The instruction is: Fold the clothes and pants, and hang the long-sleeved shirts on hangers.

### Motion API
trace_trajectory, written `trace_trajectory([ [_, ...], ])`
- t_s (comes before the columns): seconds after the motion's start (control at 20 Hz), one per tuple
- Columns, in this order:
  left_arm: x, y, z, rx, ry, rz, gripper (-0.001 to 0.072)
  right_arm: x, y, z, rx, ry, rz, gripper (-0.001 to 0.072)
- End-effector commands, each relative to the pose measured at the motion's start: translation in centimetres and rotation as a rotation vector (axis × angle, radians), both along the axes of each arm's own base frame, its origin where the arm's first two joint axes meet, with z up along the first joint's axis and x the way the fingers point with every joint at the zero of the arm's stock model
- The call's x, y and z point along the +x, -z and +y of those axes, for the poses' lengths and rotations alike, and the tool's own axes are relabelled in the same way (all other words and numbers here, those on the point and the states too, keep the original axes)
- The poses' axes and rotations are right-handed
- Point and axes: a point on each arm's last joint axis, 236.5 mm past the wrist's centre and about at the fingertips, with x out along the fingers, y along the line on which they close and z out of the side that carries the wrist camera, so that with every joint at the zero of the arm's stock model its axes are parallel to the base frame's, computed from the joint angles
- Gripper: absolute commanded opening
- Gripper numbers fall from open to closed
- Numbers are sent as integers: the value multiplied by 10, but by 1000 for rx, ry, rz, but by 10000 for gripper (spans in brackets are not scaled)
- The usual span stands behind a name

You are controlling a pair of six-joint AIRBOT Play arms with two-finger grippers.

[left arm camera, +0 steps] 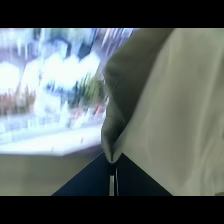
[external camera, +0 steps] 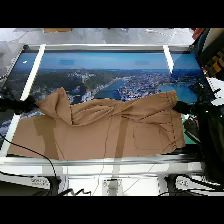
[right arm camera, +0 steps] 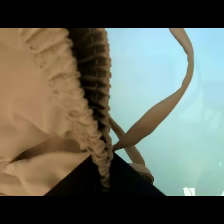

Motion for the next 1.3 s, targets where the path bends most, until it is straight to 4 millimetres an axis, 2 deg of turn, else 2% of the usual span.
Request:
trace_trajectory([
  [0.0, 34, -72, 25, 121, -53, -203, 15, 17, -4, -18, -48, 67, -64, 37],
  [0.1, 44, -110, 38, 182, -93, -305, 14, 29, -7, -31, -67, 140, -101, 36],
  [0.2, 45, -124, 46, 223, -111, -340, 14, 35, -2, -39, -54, 208, -104, 36],
  [0.35, 34, -112, 59, 270, -135, -270, 14, 34, 22, -39, 3, 268, -37, 35],
  [0.5, 30, -110, 67, 274, -164, -257, 14, 27, 43, -31, 46, 266, 34, 35],
  [0.65, 27, -108, 70, 286, -161, -243, 14, 27, 47, -30, 53, 267, 42, 36],
  [0.7, 31, -114, 71, 284, -177, -270, 14, 28, 46, -28, 65, 271, 40, 35],
  [0.75, 40, -127, 72, 268, -211, -329, 13, 29, 44, -27, 76, 275, 36, 35],
  [0.85, 60, -166, 74, 252, -282, -488, 13, 32, 40, -27, 77, 272, 29, 35],
  [0.95, 63, -187, 68, 327, -241, -534, 13, 38, 33, -28, 80, 276, 10, 36],
  [1.0, 59, -185, 64, 402, -167, -504, 13, 41, 30, -29, 80, 278, 1, 36],
  [1.05, 50, -174, 63, 475, -103, -435, 12, 42, 28, -30, 77, 278, -6, 36],
  [1.15, 20, -125, 74, 572, -56, -231, 11, 42, 28, -30, 77, 279, -6, 36],
  [1.25, -15, -58, 74, 527, -75, -74, 12, 41, 29, -27, 81, 270, 1, 36],
])
